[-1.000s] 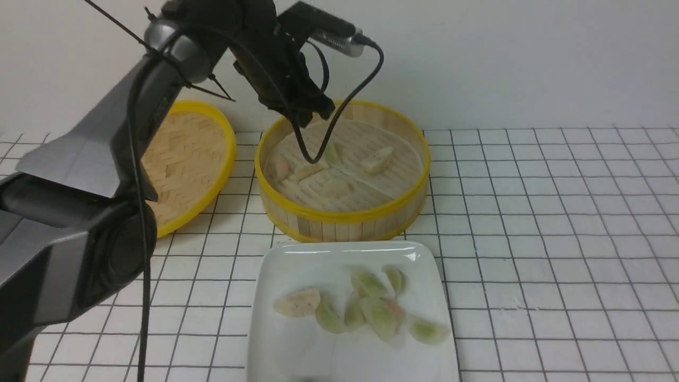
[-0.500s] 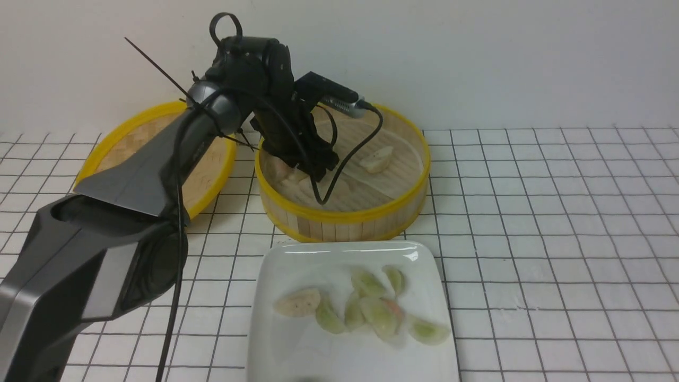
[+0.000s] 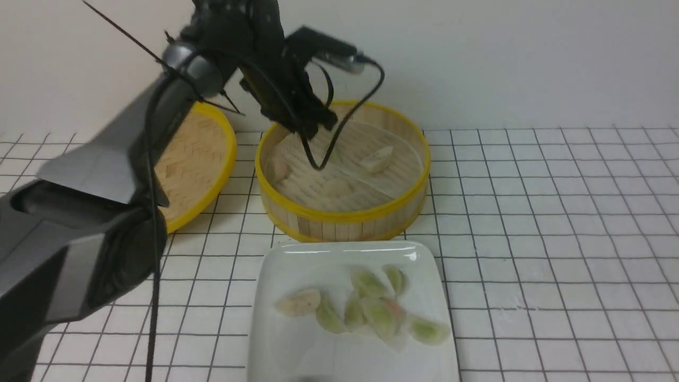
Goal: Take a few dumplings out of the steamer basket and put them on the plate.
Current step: Use the left arm to grab a dumpling from the steamer, then use the left arm to put the dumpling into the plate
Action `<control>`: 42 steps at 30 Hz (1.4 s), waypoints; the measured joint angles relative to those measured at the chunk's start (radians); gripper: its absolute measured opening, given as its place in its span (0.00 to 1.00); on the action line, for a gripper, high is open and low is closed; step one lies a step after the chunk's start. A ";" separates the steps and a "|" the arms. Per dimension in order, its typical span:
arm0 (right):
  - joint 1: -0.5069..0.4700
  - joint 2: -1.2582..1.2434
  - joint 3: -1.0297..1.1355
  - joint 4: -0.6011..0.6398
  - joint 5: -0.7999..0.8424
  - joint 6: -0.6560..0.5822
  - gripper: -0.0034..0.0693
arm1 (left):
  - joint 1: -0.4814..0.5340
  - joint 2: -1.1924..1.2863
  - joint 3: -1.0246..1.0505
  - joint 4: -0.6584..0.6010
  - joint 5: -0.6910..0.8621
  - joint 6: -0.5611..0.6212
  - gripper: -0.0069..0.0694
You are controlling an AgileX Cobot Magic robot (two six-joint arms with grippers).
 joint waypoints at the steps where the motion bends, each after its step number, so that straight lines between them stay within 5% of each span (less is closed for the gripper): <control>1: 0.000 0.000 0.000 0.000 0.000 0.000 0.03 | 0.000 -0.019 0.002 -0.007 0.000 -0.008 0.32; 6: 0.000 0.000 0.000 0.000 0.014 -0.001 0.03 | -0.006 -0.320 0.201 -0.102 0.000 -0.066 0.32; 12: 0.000 0.000 0.000 0.000 0.043 -0.019 0.03 | -0.107 -0.678 0.822 -0.134 0.000 -0.073 0.32; 17: 0.000 0.001 0.000 0.003 0.048 -0.020 0.03 | -0.220 -0.715 1.175 -0.138 -0.006 -0.062 0.32; 24: 0.000 0.070 0.000 0.004 0.051 -0.035 0.03 | -0.272 -0.621 1.269 -0.086 -0.102 -0.038 0.33; 32: 0.000 0.275 -0.055 0.101 0.066 -0.144 0.03 | -0.274 -0.547 1.269 -0.033 -0.136 -0.032 0.74; 35: 0.001 0.367 -0.141 0.130 0.080 -0.192 0.03 | -0.274 -0.545 1.259 -0.014 -0.138 -0.044 0.79; 39: 0.045 0.585 -0.382 0.143 0.099 -0.258 0.03 | -0.274 -0.573 1.203 0.068 -0.078 -0.134 0.59; 41: 0.079 0.709 -0.520 0.135 0.103 -0.267 0.03 | -0.267 -0.638 1.195 0.112 -0.055 -0.181 0.31; 42: 0.090 0.748 -0.547 0.130 0.104 -0.270 0.03 | -0.263 -0.659 1.195 0.118 -0.051 -0.192 0.25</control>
